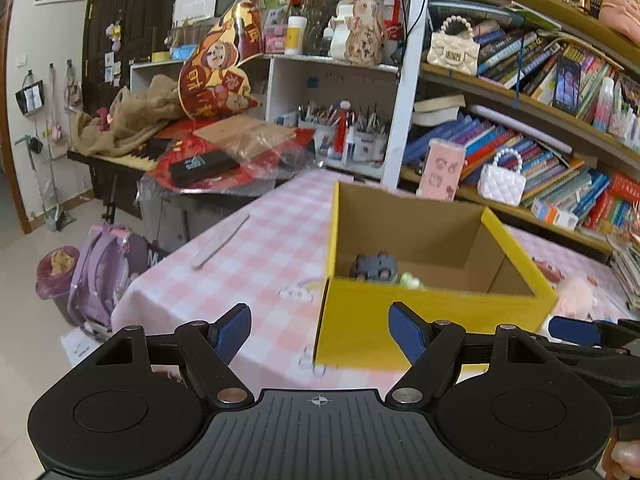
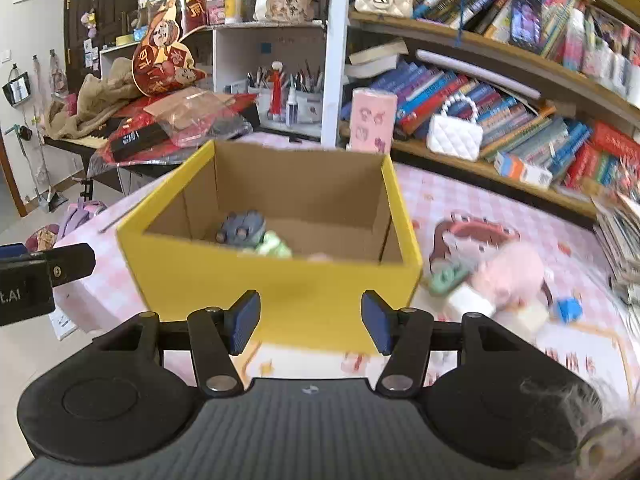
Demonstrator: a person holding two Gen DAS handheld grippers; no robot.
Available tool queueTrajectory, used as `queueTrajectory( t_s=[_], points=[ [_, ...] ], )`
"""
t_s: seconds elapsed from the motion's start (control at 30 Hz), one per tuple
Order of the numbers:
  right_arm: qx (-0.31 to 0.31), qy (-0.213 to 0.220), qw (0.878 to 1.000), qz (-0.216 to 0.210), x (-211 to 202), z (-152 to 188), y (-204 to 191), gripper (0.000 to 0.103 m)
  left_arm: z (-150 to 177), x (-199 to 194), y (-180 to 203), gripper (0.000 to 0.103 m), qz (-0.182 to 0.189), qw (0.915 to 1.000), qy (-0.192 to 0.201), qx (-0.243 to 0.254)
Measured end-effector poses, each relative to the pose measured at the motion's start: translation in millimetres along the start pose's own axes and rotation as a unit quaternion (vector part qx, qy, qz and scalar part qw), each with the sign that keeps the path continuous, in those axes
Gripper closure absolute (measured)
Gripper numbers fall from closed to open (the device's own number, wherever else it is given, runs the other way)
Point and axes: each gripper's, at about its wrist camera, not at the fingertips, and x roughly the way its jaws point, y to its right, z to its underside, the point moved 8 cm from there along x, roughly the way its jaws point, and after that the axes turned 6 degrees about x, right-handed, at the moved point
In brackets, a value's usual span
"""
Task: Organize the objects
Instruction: 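Withdraw both open tools from the box toward the pig plush and chargers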
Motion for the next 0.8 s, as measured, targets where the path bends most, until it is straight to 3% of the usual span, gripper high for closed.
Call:
queueTrajectory(
  t_s=[0.37,0.8],
  points=[
    [0.012,-0.017,1.000,0.011,-43.9,57.0,-14.5,0.045,43.6,-32.9,-0.6,0.025,0.008,0.9990,-0.035,0.026],
    [0.044,-0.031,0.997,0.057,-81.0,103.8,10.2,0.042,78.7,-55.7,17.7,0.025,0.033,0.9958,-0.062,0.058]
  ],
)
